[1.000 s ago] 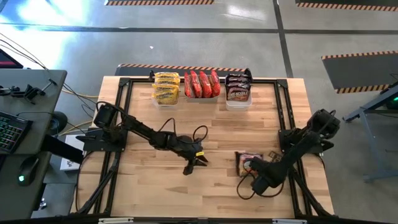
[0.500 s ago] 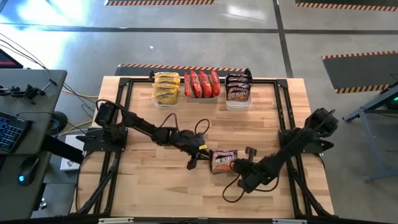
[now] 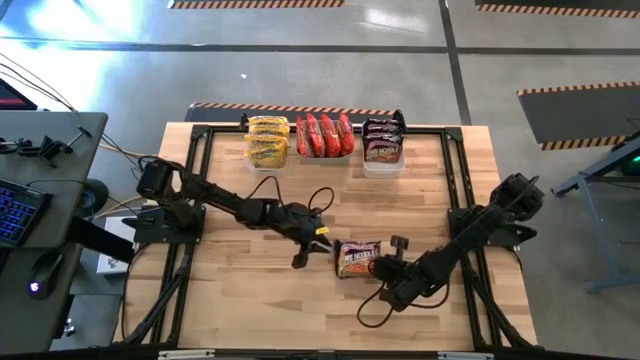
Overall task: Sort Maruchan noodles
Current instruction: Put the black noodle pack into the white bin
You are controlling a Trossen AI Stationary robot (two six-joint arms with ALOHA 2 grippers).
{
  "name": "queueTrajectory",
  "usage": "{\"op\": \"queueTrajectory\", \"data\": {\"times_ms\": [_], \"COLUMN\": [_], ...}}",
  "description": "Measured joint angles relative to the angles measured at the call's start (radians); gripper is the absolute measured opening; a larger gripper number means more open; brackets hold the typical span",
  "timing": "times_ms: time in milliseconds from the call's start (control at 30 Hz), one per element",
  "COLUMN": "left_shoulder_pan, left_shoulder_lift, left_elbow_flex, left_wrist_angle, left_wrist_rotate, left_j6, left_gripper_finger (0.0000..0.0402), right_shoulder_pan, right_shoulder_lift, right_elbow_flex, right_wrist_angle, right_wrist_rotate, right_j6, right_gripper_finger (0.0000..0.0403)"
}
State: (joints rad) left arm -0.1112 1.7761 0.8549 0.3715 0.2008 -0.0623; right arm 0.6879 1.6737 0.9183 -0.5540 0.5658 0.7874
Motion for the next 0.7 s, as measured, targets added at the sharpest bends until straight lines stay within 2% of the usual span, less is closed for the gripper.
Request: {"op": "queueTrajectory", "data": {"times_ms": [100,367,567,700], "left_shoulder_pan": [0.000,0.002,0.002,0.000], "left_shoulder_lift": [-0.003,-0.018,-0.034,-0.034], "left_elbow_flex": [-0.037,-0.140,-0.149,-0.149], "left_wrist_angle": [0.021,0.258,0.230,0.205], "left_wrist_rotate": [0.000,0.000,0.012,0.010], "left_j6": [0.013,0.013,-0.036,-0.040], "left_gripper_finger": [0.0080,0.0049,0.0035,0.0043], "right_shoulder_pan": [0.000,-0.023,-0.068,-0.102], "right_shoulder_lift": [0.000,0.000,0.000,0.000], "right_elbow_flex": [-0.025,-0.116,-0.226,-0.266], "right_wrist_angle": [0.089,0.403,0.671,0.805], "right_wrist_rotate": [0.029,0.036,0.014,-0.060], "right_j6": [-0.071,-0.297,-0.404,-0.478], "right_gripper_finger": [0.0000,0.0000,0.0000,0.0000]}}
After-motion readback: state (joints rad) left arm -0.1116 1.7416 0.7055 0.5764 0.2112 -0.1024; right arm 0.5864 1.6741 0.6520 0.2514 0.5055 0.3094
